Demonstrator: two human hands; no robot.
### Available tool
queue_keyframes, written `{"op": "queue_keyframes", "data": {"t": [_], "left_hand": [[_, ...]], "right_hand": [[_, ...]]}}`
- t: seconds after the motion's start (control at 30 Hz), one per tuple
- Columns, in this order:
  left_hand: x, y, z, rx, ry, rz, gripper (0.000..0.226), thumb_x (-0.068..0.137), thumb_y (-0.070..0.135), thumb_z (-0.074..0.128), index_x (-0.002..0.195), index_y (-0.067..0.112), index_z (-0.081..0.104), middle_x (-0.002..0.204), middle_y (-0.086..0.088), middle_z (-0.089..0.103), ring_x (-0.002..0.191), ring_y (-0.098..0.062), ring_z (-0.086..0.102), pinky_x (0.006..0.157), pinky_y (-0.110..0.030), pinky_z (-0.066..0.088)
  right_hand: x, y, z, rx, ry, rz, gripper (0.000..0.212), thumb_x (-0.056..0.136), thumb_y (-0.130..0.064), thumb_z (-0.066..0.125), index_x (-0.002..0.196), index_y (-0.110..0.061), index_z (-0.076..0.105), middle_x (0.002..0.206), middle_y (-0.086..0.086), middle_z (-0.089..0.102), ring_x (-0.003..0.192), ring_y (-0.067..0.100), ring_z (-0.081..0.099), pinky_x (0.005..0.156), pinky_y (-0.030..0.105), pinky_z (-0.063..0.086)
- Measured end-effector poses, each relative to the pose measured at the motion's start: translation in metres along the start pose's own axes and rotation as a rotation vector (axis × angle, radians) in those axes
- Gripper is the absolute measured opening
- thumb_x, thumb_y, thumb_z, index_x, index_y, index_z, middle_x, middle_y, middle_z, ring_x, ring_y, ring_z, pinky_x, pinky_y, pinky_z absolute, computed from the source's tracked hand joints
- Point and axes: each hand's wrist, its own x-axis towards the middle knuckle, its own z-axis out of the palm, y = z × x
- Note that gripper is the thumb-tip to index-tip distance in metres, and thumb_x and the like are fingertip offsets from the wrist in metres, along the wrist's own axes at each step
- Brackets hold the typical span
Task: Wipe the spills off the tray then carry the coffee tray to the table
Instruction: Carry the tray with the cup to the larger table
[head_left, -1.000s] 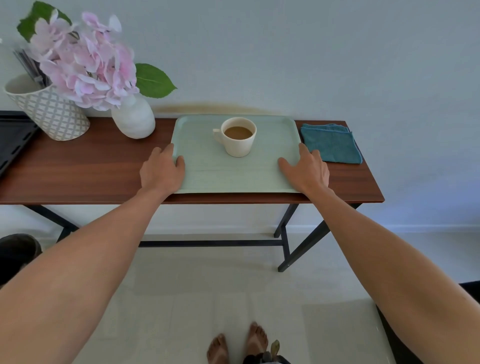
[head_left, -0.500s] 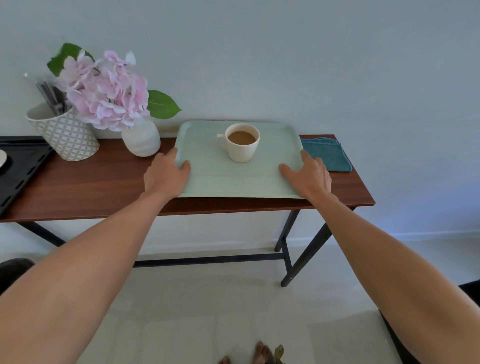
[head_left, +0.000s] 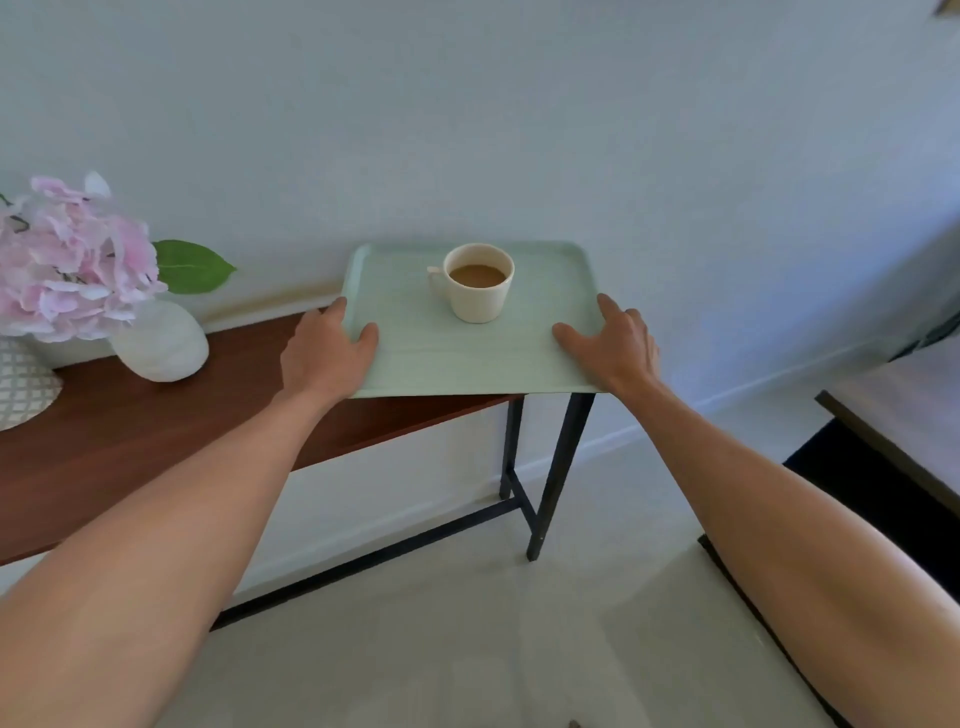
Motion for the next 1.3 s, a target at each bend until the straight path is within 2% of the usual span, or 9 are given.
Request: {"op": "queue_keyframes", "data": {"t": [0.2, 0.37, 0.53, 0.67, 0.9, 0.97, 1.07, 1.17, 1.3], "left_hand": [[-0.010, 0.084, 0.038, -0.043, -0.073, 0.169, 0.057, 0.087, 0.058, 0.051, 0.130, 0.022, 0.057, 0.112, -0.014, 0.061, 0.104, -0.044, 0.062, 0.083, -0.046, 0.047], [-0.032, 0.169, 0.076, -0.063, -0.148, 0.299, 0.062, 0.088, 0.060, 0.052, 0.139, 0.023, 0.054, 0.114, -0.016, 0.060, 0.106, -0.044, 0.061, 0.084, -0.047, 0.049], [-0.071, 0.258, 0.117, -0.131, -0.240, 0.456, 0.056, 0.090, 0.059, 0.049, 0.128, 0.018, 0.058, 0.107, -0.015, 0.060, 0.100, -0.038, 0.060, 0.076, -0.042, 0.047], [-0.116, 0.327, 0.150, -0.190, -0.307, 0.536, 0.048, 0.090, 0.059, 0.046, 0.119, 0.023, 0.058, 0.096, -0.008, 0.055, 0.086, -0.030, 0.058, 0.069, -0.039, 0.046], [-0.192, 0.425, 0.205, -0.201, -0.357, 0.636, 0.039, 0.089, 0.054, 0.051, 0.106, 0.019, 0.054, 0.088, -0.008, 0.048, 0.078, -0.033, 0.050, 0.068, -0.038, 0.039], [-0.215, 0.452, 0.222, -0.209, -0.369, 0.675, 0.042, 0.088, 0.056, 0.051, 0.110, 0.020, 0.055, 0.089, -0.007, 0.047, 0.079, -0.033, 0.050, 0.069, -0.038, 0.038], [-0.247, 0.488, 0.244, -0.225, -0.391, 0.741, 0.055, 0.089, 0.055, 0.053, 0.131, 0.019, 0.056, 0.092, -0.006, 0.046, 0.081, -0.031, 0.047, 0.071, -0.038, 0.038], [-0.273, 0.520, 0.259, -0.246, -0.422, 0.818, 0.057, 0.088, 0.055, 0.052, 0.133, 0.022, 0.054, 0.092, -0.006, 0.048, 0.080, -0.029, 0.048, 0.070, -0.038, 0.040], [-0.304, 0.562, 0.280, -0.269, -0.477, 0.890, 0.056, 0.089, 0.054, 0.055, 0.135, 0.021, 0.056, 0.105, -0.013, 0.058, 0.095, -0.035, 0.059, 0.071, -0.037, 0.039]], "right_hand": [[-0.012, 0.076, -0.056, 0.003, 0.097, 0.151, 0.096, 0.072, -0.079, 0.053, 0.153, -0.030, 0.037, 0.130, 0.009, 0.055, 0.114, 0.035, 0.059, 0.088, 0.042, 0.043], [-0.033, 0.152, -0.113, -0.047, 0.206, 0.266, 0.093, 0.074, -0.080, 0.053, 0.152, -0.032, 0.038, 0.126, 0.008, 0.057, 0.111, 0.033, 0.059, 0.079, 0.038, 0.036], [-0.069, 0.232, -0.177, -0.068, 0.300, 0.366, 0.090, 0.077, -0.076, 0.058, 0.152, -0.030, 0.041, 0.125, 0.011, 0.057, 0.112, 0.038, 0.060, 0.091, 0.044, 0.043], [-0.101, 0.298, -0.222, -0.098, 0.352, 0.450, 0.091, 0.079, -0.077, 0.058, 0.154, -0.031, 0.037, 0.127, 0.010, 0.056, 0.111, 0.036, 0.061, 0.087, 0.043, 0.044], [-0.159, 0.393, -0.281, -0.145, 0.425, 0.557, 0.088, 0.083, -0.075, 0.058, 0.153, -0.026, 0.038, 0.121, 0.010, 0.057, 0.104, 0.033, 0.061, 0.075, 0.037, 0.037], [-0.179, 0.419, -0.297, -0.161, 0.437, 0.603, 0.088, 0.083, -0.075, 0.058, 0.153, -0.026, 0.036, 0.122, 0.011, 0.057, 0.105, 0.034, 0.061, 0.075, 0.037, 0.038], [-0.208, 0.453, -0.317, -0.182, 0.450, 0.672, 0.089, 0.085, -0.075, 0.057, 0.156, -0.027, 0.033, 0.122, 0.011, 0.056, 0.106, 0.034, 0.061, 0.077, 0.040, 0.043], [-0.233, 0.478, -0.332, -0.196, 0.458, 0.740, 0.089, 0.086, -0.074, 0.056, 0.157, -0.025, 0.032, 0.121, 0.011, 0.055, 0.106, 0.034, 0.061, 0.084, 0.045, 0.050], [-0.256, 0.511, -0.348, -0.204, 0.492, 0.827, 0.089, 0.087, -0.073, 0.057, 0.157, -0.024, 0.033, 0.119, 0.012, 0.054, 0.104, 0.034, 0.061, 0.080, 0.042, 0.049]]}}
